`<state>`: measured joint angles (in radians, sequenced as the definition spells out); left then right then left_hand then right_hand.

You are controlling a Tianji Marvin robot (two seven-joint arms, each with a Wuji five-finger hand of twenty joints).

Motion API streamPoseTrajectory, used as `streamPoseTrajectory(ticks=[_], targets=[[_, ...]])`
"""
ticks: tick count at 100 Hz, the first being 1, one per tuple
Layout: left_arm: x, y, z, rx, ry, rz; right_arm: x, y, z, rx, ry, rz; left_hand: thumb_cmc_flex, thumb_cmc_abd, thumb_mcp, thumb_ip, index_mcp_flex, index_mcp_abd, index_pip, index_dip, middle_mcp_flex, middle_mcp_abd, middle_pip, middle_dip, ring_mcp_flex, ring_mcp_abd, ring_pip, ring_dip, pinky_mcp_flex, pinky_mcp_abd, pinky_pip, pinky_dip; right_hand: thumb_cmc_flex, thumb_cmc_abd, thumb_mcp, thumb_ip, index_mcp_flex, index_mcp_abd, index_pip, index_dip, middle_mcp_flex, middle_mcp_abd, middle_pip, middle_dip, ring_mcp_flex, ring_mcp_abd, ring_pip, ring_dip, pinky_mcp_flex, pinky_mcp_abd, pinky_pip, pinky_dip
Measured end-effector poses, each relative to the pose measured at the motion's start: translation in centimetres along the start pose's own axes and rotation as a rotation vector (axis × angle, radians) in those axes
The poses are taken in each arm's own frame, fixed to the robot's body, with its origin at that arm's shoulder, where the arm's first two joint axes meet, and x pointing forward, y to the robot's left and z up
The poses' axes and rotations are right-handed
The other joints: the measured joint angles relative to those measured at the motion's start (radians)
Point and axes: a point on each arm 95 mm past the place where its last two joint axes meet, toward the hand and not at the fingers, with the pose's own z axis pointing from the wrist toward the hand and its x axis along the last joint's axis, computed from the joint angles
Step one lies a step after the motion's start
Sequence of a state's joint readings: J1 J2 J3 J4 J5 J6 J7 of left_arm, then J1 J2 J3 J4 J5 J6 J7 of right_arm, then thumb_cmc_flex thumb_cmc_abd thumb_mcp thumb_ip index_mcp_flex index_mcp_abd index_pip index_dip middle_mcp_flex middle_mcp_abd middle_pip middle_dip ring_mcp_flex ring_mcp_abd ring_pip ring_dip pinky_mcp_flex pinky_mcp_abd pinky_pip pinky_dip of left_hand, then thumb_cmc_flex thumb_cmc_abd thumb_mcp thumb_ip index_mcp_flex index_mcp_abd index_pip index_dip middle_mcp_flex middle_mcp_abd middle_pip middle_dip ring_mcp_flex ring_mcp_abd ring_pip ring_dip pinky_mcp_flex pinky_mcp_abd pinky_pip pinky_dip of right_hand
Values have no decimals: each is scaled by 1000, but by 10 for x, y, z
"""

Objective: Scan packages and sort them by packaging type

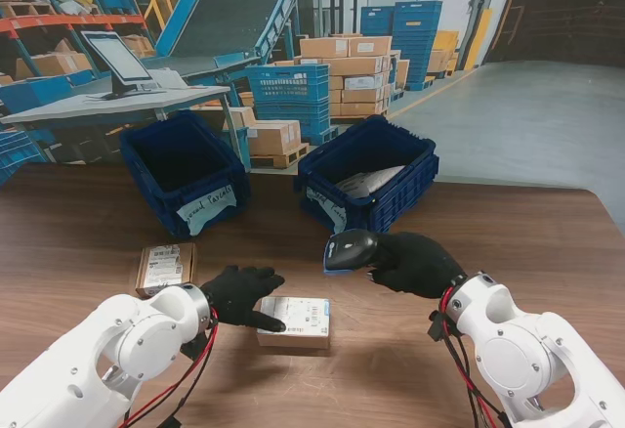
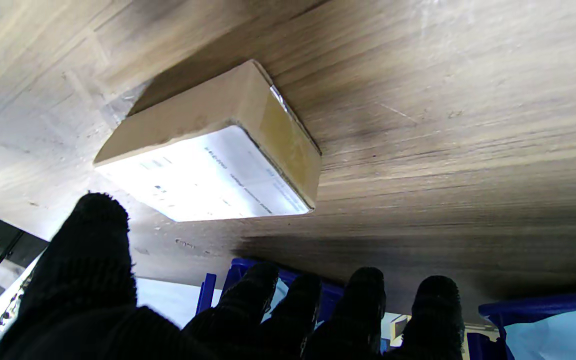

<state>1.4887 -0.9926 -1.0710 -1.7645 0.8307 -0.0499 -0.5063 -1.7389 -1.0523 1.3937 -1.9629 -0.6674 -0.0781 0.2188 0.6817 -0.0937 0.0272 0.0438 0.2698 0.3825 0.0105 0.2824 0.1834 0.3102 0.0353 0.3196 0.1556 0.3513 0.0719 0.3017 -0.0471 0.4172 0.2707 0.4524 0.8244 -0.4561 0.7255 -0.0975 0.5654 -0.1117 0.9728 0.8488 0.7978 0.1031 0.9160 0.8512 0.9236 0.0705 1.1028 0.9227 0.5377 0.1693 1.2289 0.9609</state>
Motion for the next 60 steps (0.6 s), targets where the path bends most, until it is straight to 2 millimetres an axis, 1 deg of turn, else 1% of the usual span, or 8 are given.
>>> streamPoseTrajectory(ticks=[7, 9, 20, 35, 38, 39, 60], targets=[[2, 2, 1, -5, 3, 6, 0, 0, -1, -1, -1, 7, -1, -10, 0, 0, -16, 8, -1, -1, -9, 1, -1, -2, 0, 0, 0, -2, 0, 0, -10, 0, 0, 0, 0, 0, 0, 0, 0, 0, 0, 0, 0, 0, 0, 0, 0, 0, 0, 1, 0, 0], [3, 2, 1, -8, 6, 5, 0, 0, -2, -1, -1, 9, -22, -10, 0, 0, -24, 8, -3, -6, -9, 1, -1, -3, 0, 0, 0, -2, -1, 0, -11, 0, 0, 0, 0, 0, 0, 0, 0, 0, 0, 0, 0, 0, 0, 0, 0, 0, 0, 1, 0, 0], [6, 2, 0, -20, 14, 12, 0, 1, -3, -4, -3, 13, -12, -10, 0, 0, -24, 8, -1, -14, -9, 1, -1, -10, 0, 0, 0, -10, -7, 0, -21, -7, 0, 0, 0, 0, 0, 0, 0, 0, 0, 0, 0, 0, 0, 0, 0, 0, 0, 1, 0, 0], [10, 4, 1, -28, 1, 89, -1, 3, -4, -10, -3, 37, -12, -12, 0, 0, -24, 9, -1, -25, -9, 2, -1, -13, 0, 0, 0, -13, -9, 0, -22, -7, 0, 0, 0, 0, 0, 0, 0, 0, 0, 0, 0, 0, 0, 0, 0, 0, 0, 1, 0, 0], [11, 5, 2, -31, 6, 91, -1, 3, -4, -12, -3, 40, -12, -13, 0, 0, -24, 9, -1, -25, -9, 2, -1, -13, 0, 0, 0, -13, -9, 0, -22, -7, 0, 0, 0, 0, 0, 0, 0, 0, 0, 0, 0, 0, 0, 0, 0, 0, 0, 1, 0, 0], [12, 6, 2, -32, 7, 91, -1, 3, -4, -12, -3, 41, -12, -18, 0, -6, -24, 9, -1, -25, -9, 2, -1, -13, 0, 0, 0, -13, -9, 0, -22, -7, 0, 0, 0, 0, 0, 0, 0, 0, 0, 0, 0, 0, 0, 0, 0, 0, 0, 1, 0, 0], [14, 12, 10, -42, 21, 109, 0, 5, -7, -17, -7, 46, -13, -22, 0, -6, -24, 11, -1, -29, -9, 2, -1, -13, 0, 0, 0, -13, -9, 0, -22, -7, 0, 0, 0, 0, 0, 0, 0, 0, 0, 0, 0, 1, 0, 0, 0, 0, 4, 1, 0, 0]])
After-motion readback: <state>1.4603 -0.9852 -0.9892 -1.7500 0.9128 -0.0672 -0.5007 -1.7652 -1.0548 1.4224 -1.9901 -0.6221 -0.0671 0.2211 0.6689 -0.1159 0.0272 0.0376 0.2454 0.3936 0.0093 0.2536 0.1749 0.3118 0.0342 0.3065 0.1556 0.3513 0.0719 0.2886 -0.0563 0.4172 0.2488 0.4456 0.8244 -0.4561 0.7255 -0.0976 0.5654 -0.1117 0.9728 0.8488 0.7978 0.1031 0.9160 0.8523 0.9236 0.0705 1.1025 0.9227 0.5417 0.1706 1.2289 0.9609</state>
